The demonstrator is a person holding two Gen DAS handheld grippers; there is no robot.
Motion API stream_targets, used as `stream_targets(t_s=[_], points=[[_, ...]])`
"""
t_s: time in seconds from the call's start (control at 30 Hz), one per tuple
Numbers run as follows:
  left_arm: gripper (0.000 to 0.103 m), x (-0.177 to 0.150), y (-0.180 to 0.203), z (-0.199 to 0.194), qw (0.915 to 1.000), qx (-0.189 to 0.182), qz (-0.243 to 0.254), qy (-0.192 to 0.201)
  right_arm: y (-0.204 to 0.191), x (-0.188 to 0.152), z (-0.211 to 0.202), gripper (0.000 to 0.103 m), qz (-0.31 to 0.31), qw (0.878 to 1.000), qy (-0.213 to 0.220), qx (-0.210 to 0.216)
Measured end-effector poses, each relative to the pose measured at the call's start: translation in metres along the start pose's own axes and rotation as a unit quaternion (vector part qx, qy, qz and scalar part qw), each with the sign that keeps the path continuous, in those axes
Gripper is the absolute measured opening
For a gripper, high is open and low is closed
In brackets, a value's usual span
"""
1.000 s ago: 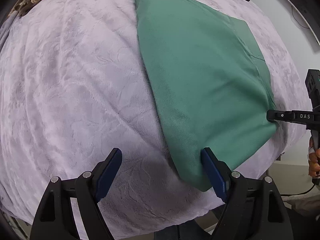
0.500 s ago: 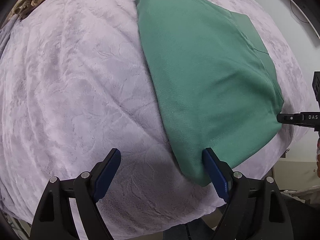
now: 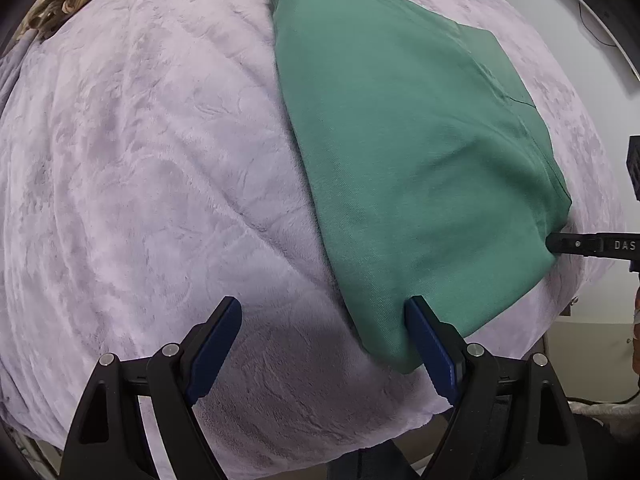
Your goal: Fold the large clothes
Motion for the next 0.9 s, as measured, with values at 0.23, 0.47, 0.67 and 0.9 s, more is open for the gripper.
stream_targets(t_s=[0.23,0.47,0.67,0.9], points=[[0.085,0.0,0.003,-0.001,0.9993,0.025,-0.025,-0.007,0.019,0.0,-0.004,0.009,-0.005,1.0,-0.025,0.014],[0.085,-0.001,0.003,-0.008,0.9979,0.052,-0.036,-0.01,0.016,0.0,-0.02,0.013,-0.026,0.999,-0.031,0.035],[0.085,-0.001,0.009,-0.008,0.997,0.063,-0.041,-0.017,0.011,0.015,-0.025,0.013,-0.035,0.998,-0.025,0.039],[0.085,0.003,0.008,-0.014,0.9963,0.064,-0.049,-0.03,0.017,0.021,-0.033,0.013,-0.025,0.999,-0.014,0.039]])
Point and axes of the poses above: each gripper's, at about its wrist camera, not at the fingertips, and z roughly the way its jaws point, y to its right, x to its top, the point moved 9 cm from there along z, roughly the way its jaws point, and after that the axes turned 14 degrees about y, right-handed, at the moved point
